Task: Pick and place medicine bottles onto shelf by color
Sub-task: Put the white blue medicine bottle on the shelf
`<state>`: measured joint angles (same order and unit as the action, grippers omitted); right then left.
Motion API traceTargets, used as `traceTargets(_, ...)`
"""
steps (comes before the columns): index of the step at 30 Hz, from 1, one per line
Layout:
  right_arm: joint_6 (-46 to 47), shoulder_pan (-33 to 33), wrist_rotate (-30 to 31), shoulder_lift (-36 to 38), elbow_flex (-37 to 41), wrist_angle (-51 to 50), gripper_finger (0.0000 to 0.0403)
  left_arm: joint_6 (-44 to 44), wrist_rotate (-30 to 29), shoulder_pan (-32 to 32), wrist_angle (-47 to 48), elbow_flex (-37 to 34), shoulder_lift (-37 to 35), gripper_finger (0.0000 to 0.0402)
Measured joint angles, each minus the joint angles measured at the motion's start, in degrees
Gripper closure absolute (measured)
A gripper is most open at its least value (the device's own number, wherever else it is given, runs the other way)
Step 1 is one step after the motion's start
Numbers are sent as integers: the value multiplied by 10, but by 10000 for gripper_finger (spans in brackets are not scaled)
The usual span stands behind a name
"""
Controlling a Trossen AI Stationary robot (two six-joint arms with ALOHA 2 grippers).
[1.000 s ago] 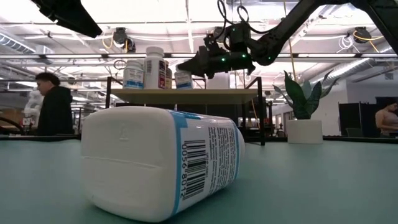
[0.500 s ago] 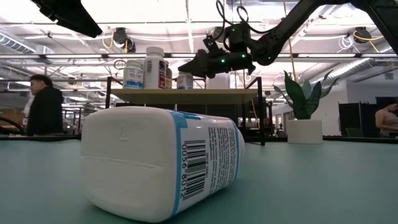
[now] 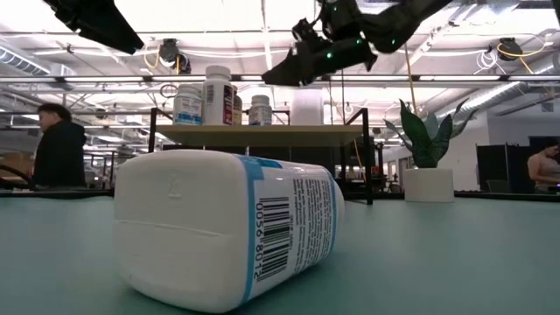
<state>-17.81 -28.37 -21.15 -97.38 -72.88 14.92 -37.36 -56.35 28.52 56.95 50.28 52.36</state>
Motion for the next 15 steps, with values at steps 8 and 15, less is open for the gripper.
traceTargets(8,-14,70,-1,38,52,-31,172,0,3,-1,0,0,0,21)
traceTargets(15,-16,121,0,64,122,-24,178,6,5,-27,-8,0,2,21)
